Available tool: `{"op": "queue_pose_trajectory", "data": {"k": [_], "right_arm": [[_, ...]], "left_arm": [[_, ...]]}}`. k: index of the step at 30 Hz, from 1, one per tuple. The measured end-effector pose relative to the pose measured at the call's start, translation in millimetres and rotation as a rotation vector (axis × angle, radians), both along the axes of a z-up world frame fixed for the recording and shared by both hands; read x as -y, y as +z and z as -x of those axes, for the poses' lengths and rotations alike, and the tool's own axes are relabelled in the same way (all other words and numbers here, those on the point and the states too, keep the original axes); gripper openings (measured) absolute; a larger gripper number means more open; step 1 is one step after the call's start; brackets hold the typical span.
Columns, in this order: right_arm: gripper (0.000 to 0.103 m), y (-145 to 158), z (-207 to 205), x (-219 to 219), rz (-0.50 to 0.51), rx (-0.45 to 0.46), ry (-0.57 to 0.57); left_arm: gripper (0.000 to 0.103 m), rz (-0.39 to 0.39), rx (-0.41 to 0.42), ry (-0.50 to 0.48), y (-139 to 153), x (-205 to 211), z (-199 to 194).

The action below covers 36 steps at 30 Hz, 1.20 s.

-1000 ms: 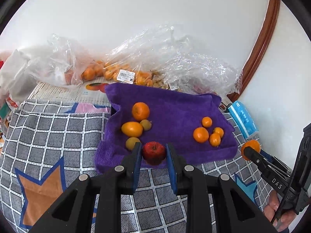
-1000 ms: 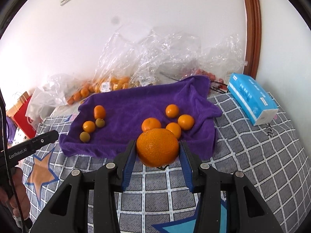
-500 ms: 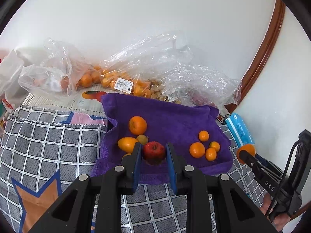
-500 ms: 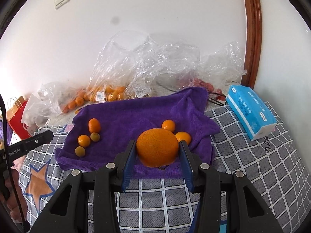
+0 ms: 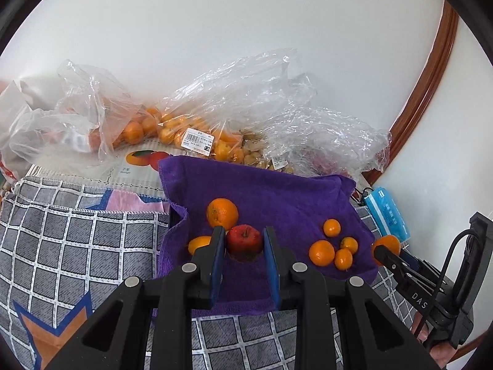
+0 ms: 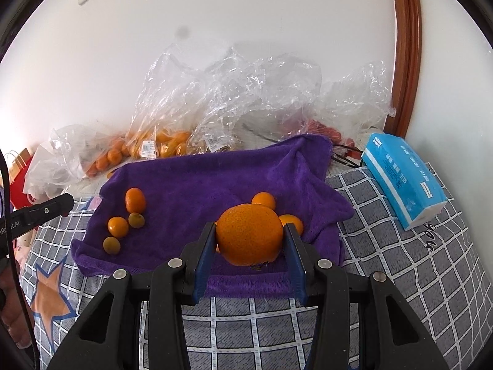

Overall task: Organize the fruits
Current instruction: 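Carry the red fruit and the orange over the purple towel with both tools, then lower both tools onto the towel and open them to release the fruits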

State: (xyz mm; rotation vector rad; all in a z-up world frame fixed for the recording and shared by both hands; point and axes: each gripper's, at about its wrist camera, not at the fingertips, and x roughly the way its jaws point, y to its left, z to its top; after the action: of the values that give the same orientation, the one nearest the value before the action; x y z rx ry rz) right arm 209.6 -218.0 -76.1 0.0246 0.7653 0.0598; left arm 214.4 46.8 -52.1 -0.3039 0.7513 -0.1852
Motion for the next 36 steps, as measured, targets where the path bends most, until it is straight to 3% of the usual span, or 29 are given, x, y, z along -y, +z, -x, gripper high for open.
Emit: {"op": "queue_pose_trajectory", "data": {"k": [20,36], "right_arm": [[0.044,-46,-46,-19,0.019,-0.076,0.021],[0.044,-48,-59,-15,0.034,-0.063,0.0]], "left_arm": [[0.024,0.0,-0.097,-0.027,-42,12,-51],[0.024,0.003,-0.127,-0.057,-59,19,-59]]}}
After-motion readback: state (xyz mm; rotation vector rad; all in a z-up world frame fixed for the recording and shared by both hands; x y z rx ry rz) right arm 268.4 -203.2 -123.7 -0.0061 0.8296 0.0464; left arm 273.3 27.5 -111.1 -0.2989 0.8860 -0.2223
